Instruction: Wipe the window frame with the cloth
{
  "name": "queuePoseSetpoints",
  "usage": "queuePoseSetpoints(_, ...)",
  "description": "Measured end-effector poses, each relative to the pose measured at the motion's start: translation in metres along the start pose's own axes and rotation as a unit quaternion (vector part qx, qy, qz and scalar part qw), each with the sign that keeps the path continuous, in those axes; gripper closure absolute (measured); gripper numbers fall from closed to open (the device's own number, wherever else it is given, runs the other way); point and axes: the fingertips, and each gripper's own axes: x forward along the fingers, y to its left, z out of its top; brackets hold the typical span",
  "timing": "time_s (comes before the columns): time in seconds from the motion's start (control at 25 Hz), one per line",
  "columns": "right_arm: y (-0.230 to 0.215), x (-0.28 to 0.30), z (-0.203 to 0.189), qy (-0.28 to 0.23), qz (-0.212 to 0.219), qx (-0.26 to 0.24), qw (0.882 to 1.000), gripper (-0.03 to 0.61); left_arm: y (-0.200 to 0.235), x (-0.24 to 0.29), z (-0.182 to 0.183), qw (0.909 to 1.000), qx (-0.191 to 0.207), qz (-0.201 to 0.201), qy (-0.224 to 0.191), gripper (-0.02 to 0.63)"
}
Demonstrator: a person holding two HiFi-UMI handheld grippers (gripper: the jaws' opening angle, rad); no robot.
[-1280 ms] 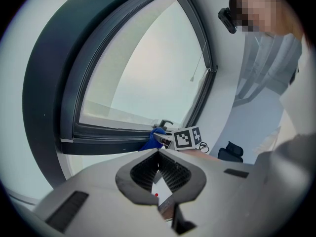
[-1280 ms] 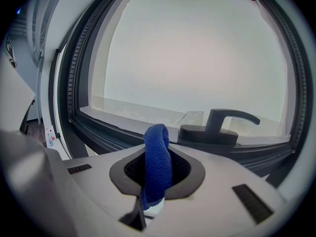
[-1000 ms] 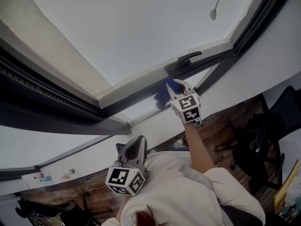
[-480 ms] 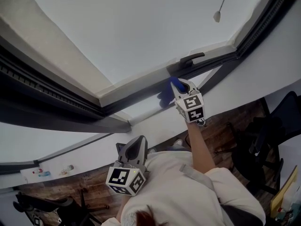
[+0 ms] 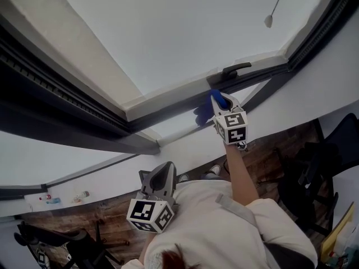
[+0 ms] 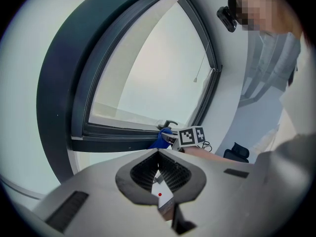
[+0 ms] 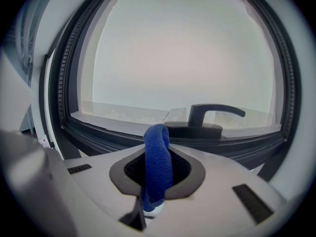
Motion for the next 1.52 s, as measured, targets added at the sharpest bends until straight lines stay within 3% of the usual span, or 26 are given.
queuePoseSetpoints(0.24, 0.022, -0.010, -0.009, 0.012, -0.001, 0.024, 1.000, 0.531, 0.006, -0.011, -0.001, 0.9998, 0.009, -0.017, 0.006, 0.609)
queuePoseSetpoints(0.52, 0.074, -0.028, -0.041, 0.057, 0.036, 0.031, 0.997, 0.529, 0.003, -0.017, -0.009, 0.9971, 0.031, -0.063, 0.030, 0.609)
queuePoseSetpoints(0.88, 0.146, -0.050, -0.048, 0.055, 0.086, 0.028, 0.994, 0.529, -0.007, -0.032, -0.021, 0.9908, 0.056, -0.112, 0.053, 0.609)
queuePoseSetpoints(1.28, 0.246, -0.028, 0.009, 0.015, 0.196, -0.048, 0.979, 0.529, 0.026, -0.070, -0.021, 0.9984, 0.018, -0.051, 0.017, 0.609)
queuePoseSetpoints(1.52, 0.284, -0.006, 0.038, 0.001, 0.231, -0.081, 0.969, 0.529, 0.046, -0.094, -0.021, 1.0000, -0.001, -0.004, 0.000, 0.609)
